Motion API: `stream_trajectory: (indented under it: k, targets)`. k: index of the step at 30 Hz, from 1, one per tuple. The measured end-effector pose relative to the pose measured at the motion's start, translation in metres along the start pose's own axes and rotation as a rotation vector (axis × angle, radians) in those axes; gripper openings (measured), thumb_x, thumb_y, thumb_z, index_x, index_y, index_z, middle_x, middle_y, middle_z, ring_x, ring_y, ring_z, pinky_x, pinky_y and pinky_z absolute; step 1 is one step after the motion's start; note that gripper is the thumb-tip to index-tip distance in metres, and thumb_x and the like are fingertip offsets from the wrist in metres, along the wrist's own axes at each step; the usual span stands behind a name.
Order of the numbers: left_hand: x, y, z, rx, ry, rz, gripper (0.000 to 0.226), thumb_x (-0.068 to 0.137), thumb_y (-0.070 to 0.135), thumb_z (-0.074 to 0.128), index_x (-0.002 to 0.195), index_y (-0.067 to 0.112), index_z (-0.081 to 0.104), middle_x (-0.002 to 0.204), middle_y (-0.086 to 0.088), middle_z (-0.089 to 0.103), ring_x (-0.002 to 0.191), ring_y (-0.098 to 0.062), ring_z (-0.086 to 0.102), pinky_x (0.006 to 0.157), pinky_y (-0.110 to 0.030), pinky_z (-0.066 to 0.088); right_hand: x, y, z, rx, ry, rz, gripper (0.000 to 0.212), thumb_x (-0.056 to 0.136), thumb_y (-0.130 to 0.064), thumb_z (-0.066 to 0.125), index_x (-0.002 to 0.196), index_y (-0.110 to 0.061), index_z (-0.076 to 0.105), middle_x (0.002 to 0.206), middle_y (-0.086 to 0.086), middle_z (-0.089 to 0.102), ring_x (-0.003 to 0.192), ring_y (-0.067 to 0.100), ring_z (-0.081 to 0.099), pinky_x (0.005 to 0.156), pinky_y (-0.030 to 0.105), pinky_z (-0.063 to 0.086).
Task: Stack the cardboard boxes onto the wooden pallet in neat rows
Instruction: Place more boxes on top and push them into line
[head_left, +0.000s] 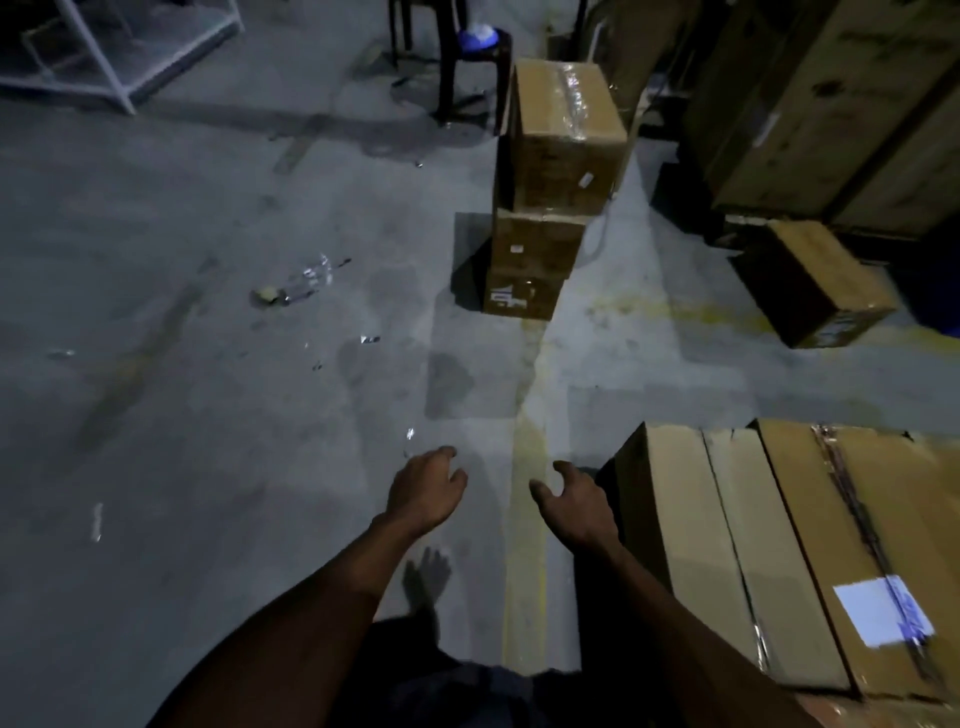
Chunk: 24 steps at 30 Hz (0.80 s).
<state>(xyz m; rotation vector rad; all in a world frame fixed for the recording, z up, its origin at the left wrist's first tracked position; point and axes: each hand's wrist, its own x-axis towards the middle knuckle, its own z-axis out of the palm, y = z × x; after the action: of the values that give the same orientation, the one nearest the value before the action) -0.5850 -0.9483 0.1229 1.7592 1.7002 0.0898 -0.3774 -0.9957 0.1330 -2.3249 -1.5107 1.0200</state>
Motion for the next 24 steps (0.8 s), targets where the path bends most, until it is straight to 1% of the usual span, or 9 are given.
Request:
stream_trajectory:
  k: [3,6,10,14,16,18,21,24]
  targets:
    - [0.069,0.023,-0.048,0.012,-0.003,0.062,0.05,0.101,0.037,0.048,0.144,0.013,0.048,0.145,-0.011,0.052,0.131,-0.03,0.05,0.106,-0.038,0.043,0.049,-0.034,-0.026,0.052,0.063,0.032,0.066,0.096,-0.052,0.053,0.15,-0.014,0.042,0.148,0.014,0.049,0.135,0.034,0.046,0.108,0.046,0.042]
    - [0.136,0.049,-0.08,0.03,-0.017,0.108,0.047,0.101,0.036,0.048,0.141,0.012,0.05,0.142,-0.011,0.055,0.127,-0.032,0.053,0.103,-0.04,0.045,0.103,-0.057,-0.051,0.071,0.104,0.061,0.064,0.098,-0.049,0.054,0.149,-0.013,0.042,0.147,0.016,0.05,0.134,0.035,0.047,0.107,0.043,0.041]
    - [0.233,0.08,-0.101,0.04,-0.024,0.119,0.046,0.1,0.034,0.049,0.141,0.014,0.051,0.142,-0.011,0.056,0.125,-0.032,0.054,0.103,-0.038,0.045,0.197,-0.073,-0.081,0.113,0.133,0.086,0.065,0.096,-0.05,0.054,0.149,-0.014,0.043,0.146,0.017,0.05,0.133,0.036,0.047,0.107,0.044,0.042]
    - [0.329,0.119,-0.119,0.012,-0.015,0.101,0.05,0.102,0.033,0.048,0.147,0.014,0.045,0.148,-0.01,0.049,0.132,-0.03,0.049,0.109,-0.037,0.041,0.301,-0.084,-0.122,0.126,0.14,0.097,0.066,0.095,-0.052,0.054,0.149,-0.016,0.043,0.147,0.015,0.05,0.133,0.036,0.048,0.107,0.046,0.043]
    - [0.371,0.144,-0.134,-0.005,-0.004,0.081,0.05,0.102,0.033,0.049,0.147,0.014,0.044,0.149,-0.009,0.049,0.133,-0.029,0.048,0.109,-0.035,0.04,0.348,-0.093,-0.15,0.135,0.122,0.105,0.066,0.095,-0.054,0.053,0.149,-0.017,0.042,0.147,0.014,0.05,0.132,0.036,0.049,0.106,0.048,0.044]
    - [0.41,0.173,-0.154,-0.027,0.025,0.077,0.047,0.101,0.031,0.049,0.146,0.015,0.046,0.147,-0.008,0.051,0.131,-0.03,0.05,0.106,-0.033,0.041,0.39,-0.106,-0.182,0.136,0.12,0.102,0.067,0.094,-0.055,0.053,0.149,-0.018,0.042,0.147,0.014,0.05,0.132,0.035,0.048,0.106,0.049,0.044]
    - [0.464,0.219,-0.184,-0.079,0.088,0.093,0.042,0.102,0.029,0.05,0.141,0.015,0.051,0.139,-0.01,0.058,0.124,-0.031,0.055,0.097,-0.032,0.043,0.448,-0.129,-0.236,0.122,0.165,0.073,0.065,0.095,-0.053,0.053,0.148,-0.017,0.043,0.147,0.014,0.05,0.133,0.035,0.048,0.107,0.047,0.043]
    - [0.525,0.256,-0.207,-0.13,0.116,0.08,0.043,0.102,0.034,0.051,0.141,0.017,0.051,0.138,-0.009,0.058,0.123,-0.031,0.056,0.092,-0.031,0.044,0.502,-0.15,-0.283,0.134,0.201,0.055,0.064,0.095,-0.051,0.054,0.148,-0.017,0.043,0.148,0.014,0.05,0.133,0.036,0.048,0.107,0.048,0.043]
